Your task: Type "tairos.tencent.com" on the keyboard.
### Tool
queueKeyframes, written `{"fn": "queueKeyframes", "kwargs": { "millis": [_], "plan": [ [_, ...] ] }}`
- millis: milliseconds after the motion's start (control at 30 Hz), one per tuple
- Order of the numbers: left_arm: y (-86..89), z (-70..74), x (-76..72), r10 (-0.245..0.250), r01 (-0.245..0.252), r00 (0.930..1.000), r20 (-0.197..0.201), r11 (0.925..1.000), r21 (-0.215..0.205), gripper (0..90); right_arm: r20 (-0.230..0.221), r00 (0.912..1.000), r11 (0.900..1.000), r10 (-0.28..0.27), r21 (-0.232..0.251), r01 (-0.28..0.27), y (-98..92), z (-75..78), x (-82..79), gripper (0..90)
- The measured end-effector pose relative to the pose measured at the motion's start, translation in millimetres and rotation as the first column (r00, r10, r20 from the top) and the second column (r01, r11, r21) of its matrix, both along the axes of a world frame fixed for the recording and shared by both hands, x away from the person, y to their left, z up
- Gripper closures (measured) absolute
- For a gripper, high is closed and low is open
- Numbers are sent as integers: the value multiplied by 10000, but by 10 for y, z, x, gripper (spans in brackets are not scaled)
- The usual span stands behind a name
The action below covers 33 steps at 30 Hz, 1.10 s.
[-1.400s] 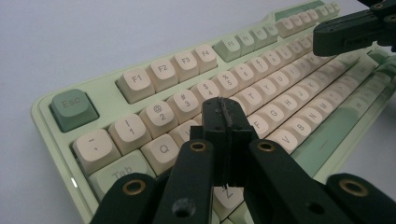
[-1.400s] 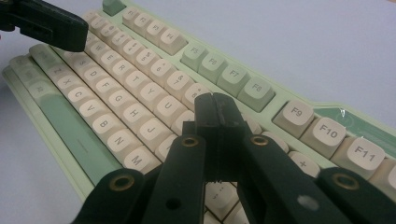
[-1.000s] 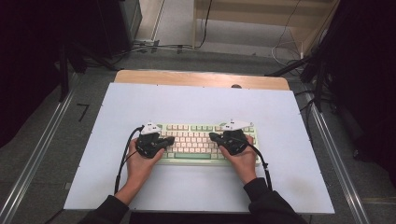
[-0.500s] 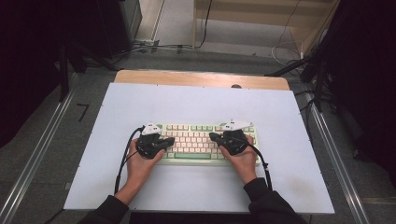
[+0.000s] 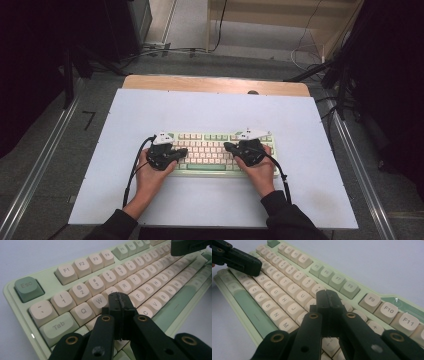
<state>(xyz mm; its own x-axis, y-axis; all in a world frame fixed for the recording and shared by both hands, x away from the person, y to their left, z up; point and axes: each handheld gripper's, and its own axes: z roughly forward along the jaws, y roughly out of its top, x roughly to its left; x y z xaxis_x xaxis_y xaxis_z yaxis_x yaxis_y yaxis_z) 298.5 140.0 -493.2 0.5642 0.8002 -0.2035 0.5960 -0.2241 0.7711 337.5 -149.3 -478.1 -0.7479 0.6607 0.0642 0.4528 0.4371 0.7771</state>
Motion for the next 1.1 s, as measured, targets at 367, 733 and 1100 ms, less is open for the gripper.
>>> {"fn": "queueKeyframes", "kwargs": {
  "millis": [367, 733, 1100],
  "plan": [
    [58, 59, -34, 272, -240, 9981, 556, 9980, -582, 900, 16, 10000, 10000, 58, 80, -58, -7, 13, -11, 875],
    [73, 57, -31, 339, -304, 9976, 609, 9979, -577, 900, -17, 10000, 10000, 83, 27, -83, -21, 15, -51, 875],
    [80, 59, -33, 389, -353, 9974, 610, 9977, -579, 900, -204, 9995, 9997, 225, 54, -224, -45, 19, -78, 875]
  ]
}}
